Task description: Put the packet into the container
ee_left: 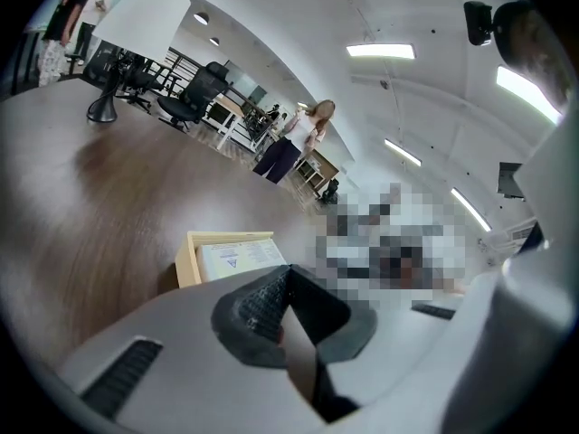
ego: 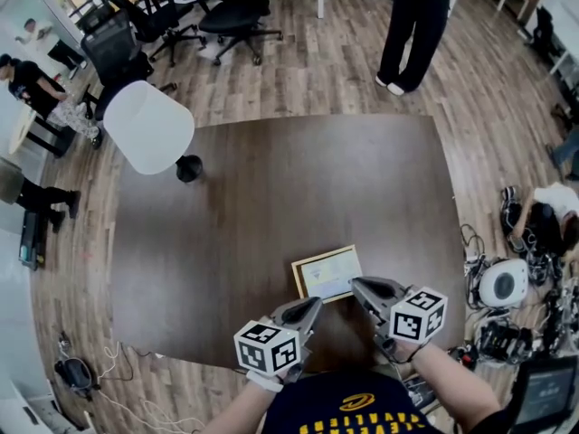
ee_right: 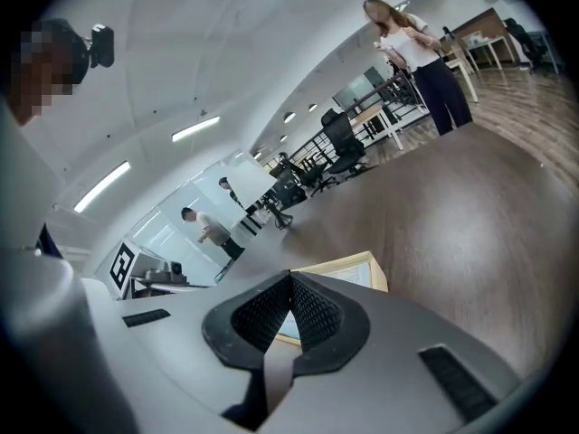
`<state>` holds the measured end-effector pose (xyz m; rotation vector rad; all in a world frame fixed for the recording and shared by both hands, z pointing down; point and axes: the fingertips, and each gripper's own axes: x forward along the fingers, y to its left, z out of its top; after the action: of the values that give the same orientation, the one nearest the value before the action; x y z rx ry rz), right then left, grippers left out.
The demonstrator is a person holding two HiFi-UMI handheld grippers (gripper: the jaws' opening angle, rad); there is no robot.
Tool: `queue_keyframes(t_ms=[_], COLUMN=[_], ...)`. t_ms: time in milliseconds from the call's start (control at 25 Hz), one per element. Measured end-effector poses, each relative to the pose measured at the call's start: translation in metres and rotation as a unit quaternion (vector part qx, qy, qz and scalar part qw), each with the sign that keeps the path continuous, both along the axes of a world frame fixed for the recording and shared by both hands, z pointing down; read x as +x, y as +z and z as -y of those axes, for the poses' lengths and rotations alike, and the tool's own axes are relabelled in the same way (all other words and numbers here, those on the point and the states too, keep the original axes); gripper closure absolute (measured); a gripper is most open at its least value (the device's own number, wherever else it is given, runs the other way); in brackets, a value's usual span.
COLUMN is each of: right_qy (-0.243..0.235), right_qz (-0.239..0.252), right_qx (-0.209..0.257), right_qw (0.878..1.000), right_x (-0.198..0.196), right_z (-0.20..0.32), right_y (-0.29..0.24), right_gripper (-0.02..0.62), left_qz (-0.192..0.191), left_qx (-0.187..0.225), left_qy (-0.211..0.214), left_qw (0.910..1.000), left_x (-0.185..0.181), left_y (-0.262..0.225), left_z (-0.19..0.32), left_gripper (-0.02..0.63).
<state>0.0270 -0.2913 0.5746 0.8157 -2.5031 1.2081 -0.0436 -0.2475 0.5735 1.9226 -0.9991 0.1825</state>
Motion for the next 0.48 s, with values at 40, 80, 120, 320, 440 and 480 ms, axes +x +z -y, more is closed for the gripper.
queue_keyframes(t_ms=[40,80,120,320,440,480], right_qy=[-0.004,-0.006,-0.007,0.003,0.026,0.034], right_qz=[-0.004,-0.009,-0.014,-0.035,-0.039,-0.036], right_qx=[0.014,0.028,0.042,0.103,0.128,0.132], right_qw=[1.000,1.000,0.999,0.994,0.991,0.990], right_x=[-0.001,-0.002,-0.002,0.004,0.010,0.012], right_z=[-0.003,-0.006,-0.008,-0.017,-0.022,-0.024], right_y=[-0.004,-0.009,-0.013,-0.038,-0.051,-0.056], right_gripper=[0.586,0.586,0.586,0.586,0.586,0.586], left_qz=[0.000,0.000,-0.001,-0.002,-0.002,-0.003], left_qx=[0.003,0.006,0.011,0.039,0.049,0.051], left_qy=[-0.003,-0.006,-0.009,-0.015,-0.011,-0.010], left_qw=[1.0000,1.0000,0.9999,0.9991,0.9987,0.9986], left_x=[0.000,-0.001,-0.001,0.008,0.016,0.018], left_y=[-0.003,-0.006,-0.010,-0.031,-0.040,-0.041], left_z=[-0.001,-0.003,-0.004,-0.010,-0.019,-0.022], left_gripper=[0.607,0.607,0.607,0.607,0.607,0.607])
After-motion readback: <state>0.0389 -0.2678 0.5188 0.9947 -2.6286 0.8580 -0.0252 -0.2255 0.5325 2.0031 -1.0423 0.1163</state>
